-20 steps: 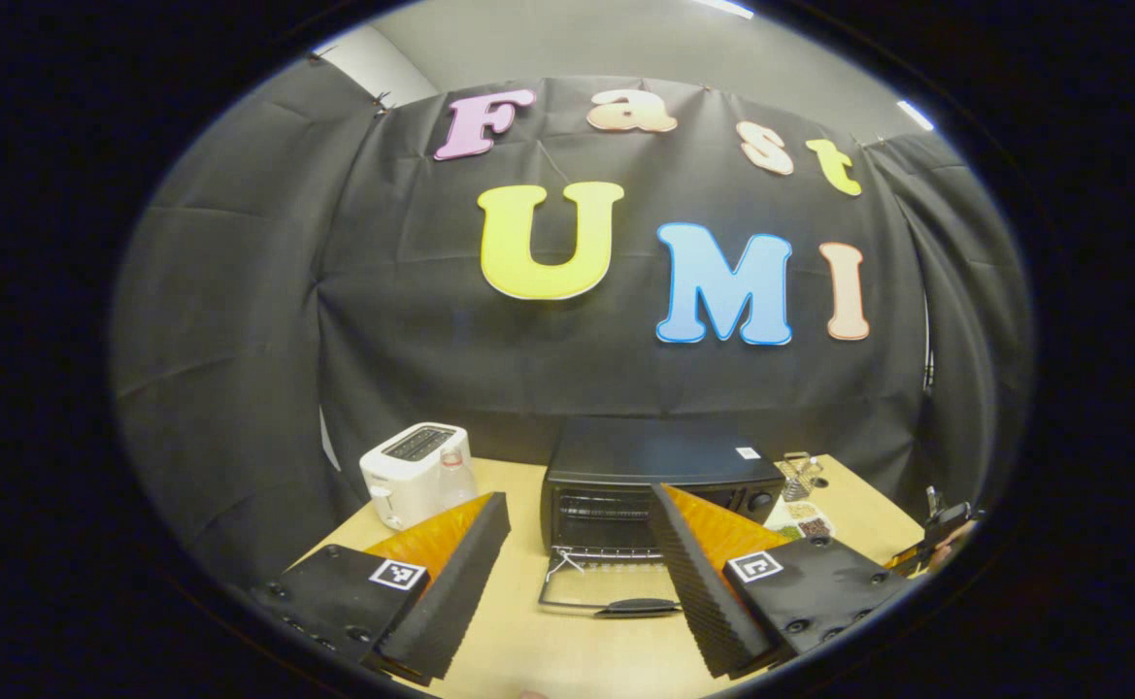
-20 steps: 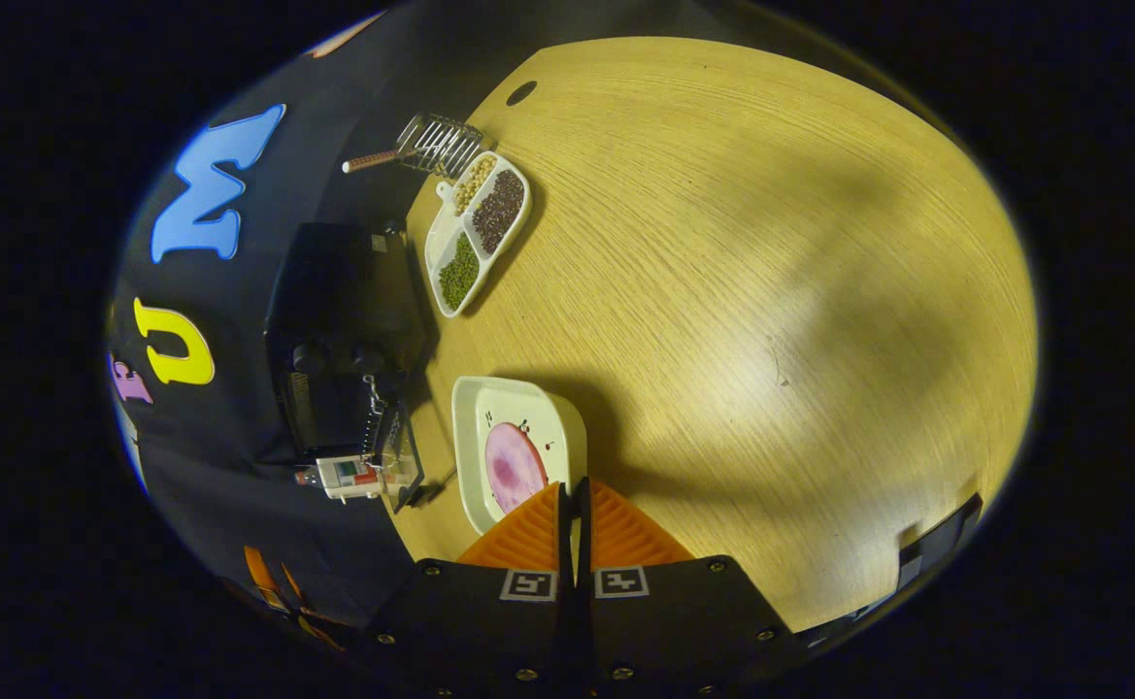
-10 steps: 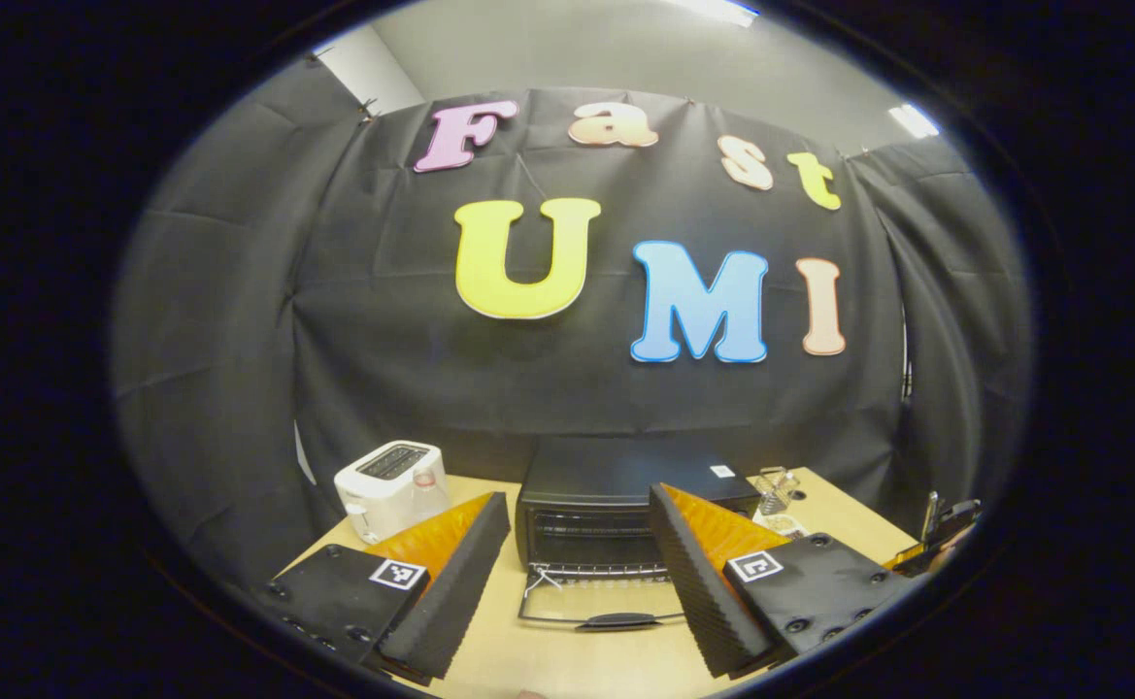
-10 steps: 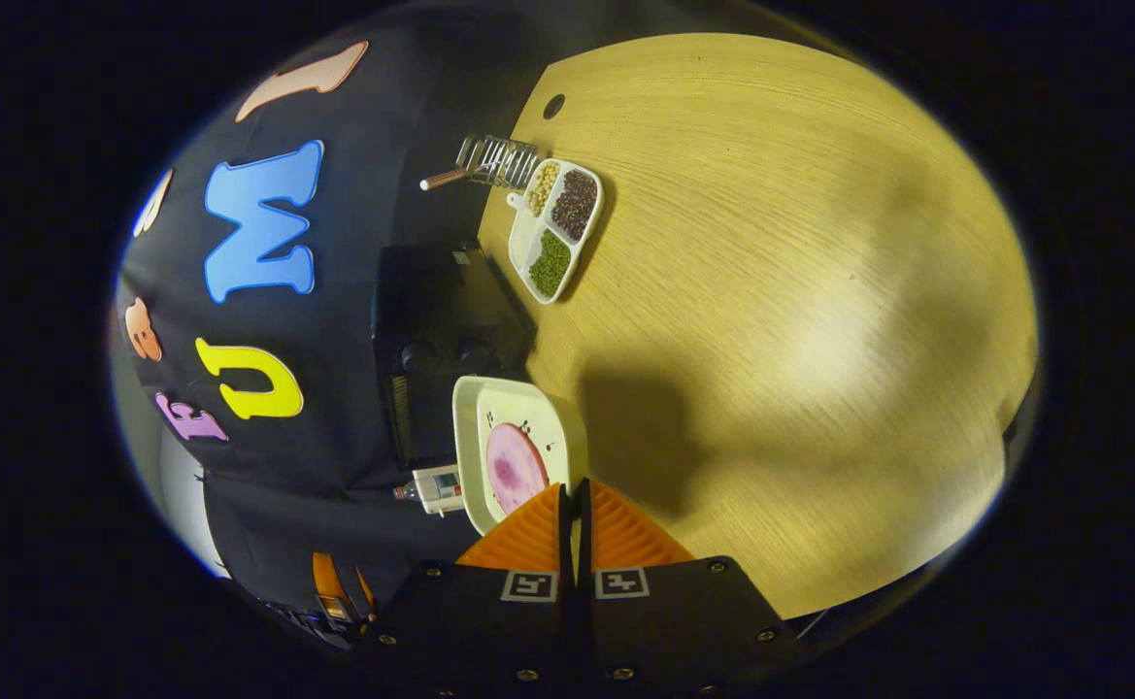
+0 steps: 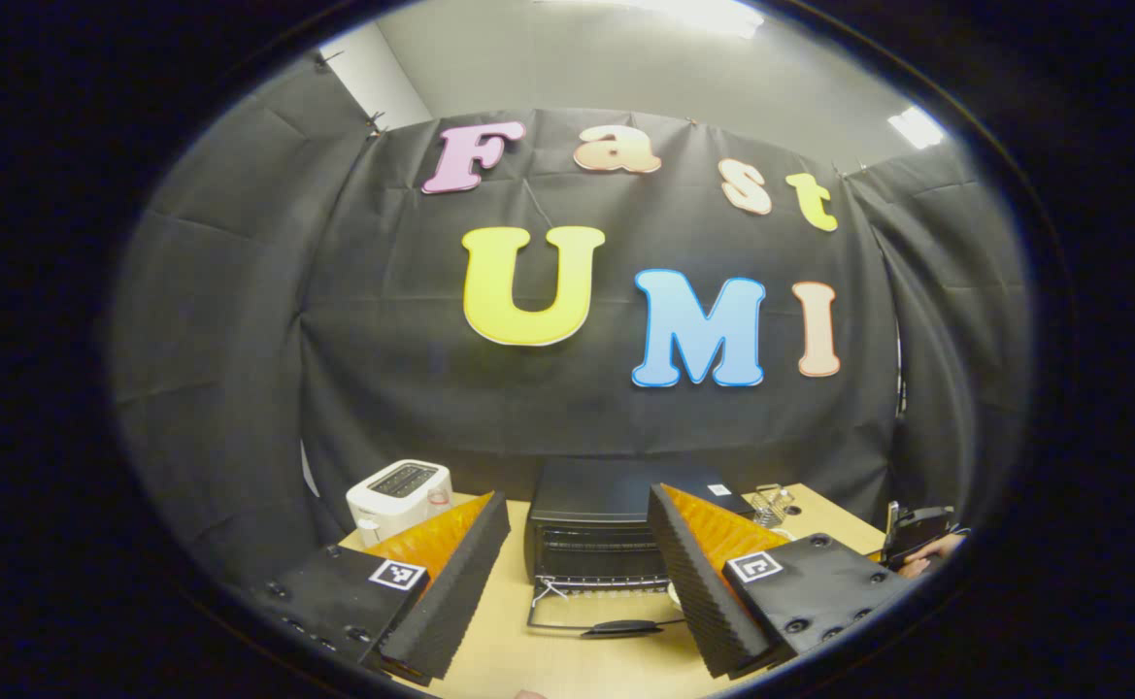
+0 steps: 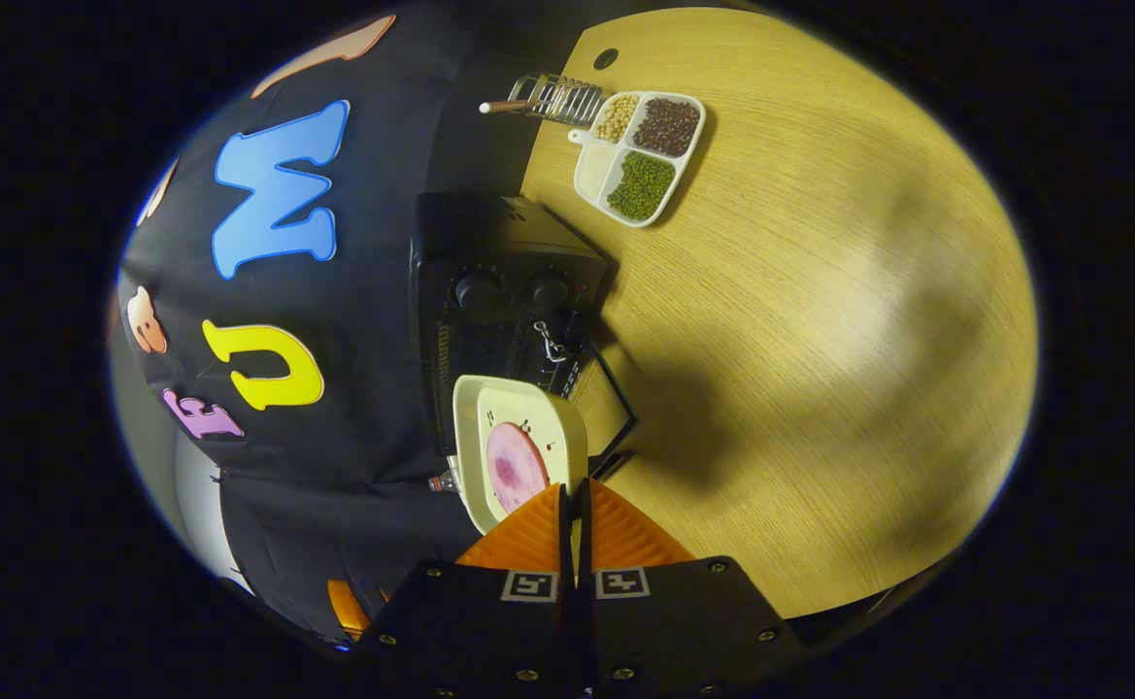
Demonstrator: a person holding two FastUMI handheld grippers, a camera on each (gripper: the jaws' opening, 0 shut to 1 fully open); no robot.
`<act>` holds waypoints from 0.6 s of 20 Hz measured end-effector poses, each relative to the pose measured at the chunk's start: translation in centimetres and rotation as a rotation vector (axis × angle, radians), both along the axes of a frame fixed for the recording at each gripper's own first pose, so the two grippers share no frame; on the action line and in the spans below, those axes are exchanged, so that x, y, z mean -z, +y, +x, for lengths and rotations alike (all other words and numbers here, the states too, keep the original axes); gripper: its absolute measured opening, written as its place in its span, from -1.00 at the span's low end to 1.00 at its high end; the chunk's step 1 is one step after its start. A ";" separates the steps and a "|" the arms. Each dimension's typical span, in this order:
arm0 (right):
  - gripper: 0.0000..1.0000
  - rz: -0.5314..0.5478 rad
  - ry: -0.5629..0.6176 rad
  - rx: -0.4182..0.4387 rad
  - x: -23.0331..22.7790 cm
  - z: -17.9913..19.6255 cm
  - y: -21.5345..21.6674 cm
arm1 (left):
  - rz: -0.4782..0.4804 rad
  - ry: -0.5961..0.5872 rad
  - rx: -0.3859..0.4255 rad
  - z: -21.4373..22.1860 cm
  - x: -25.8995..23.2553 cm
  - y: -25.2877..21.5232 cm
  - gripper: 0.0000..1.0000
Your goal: Open the electric oven with the left hand, put the food in, and close the electric oven.
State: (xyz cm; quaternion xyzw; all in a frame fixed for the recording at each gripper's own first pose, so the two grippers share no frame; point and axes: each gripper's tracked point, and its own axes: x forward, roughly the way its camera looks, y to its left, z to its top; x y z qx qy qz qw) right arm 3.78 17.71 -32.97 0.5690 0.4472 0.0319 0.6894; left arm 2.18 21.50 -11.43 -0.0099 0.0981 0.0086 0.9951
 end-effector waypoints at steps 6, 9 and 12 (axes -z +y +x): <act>-0.99 -0.018 0.009 0.070 1.7 5.6 3.9 | 0.027 0.013 -0.113 -3.2 -0.1 4.7 0.82; -0.99 -0.016 0.031 0.151 3.1 8.6 5.6 | 0.039 0.025 -0.179 -4.8 0.0 7.1 1.00; -1.00 -0.020 0.061 0.237 4.4 11.2 6.9 | 0.056 0.038 -0.243 -6.4 0.0 9.5 1.00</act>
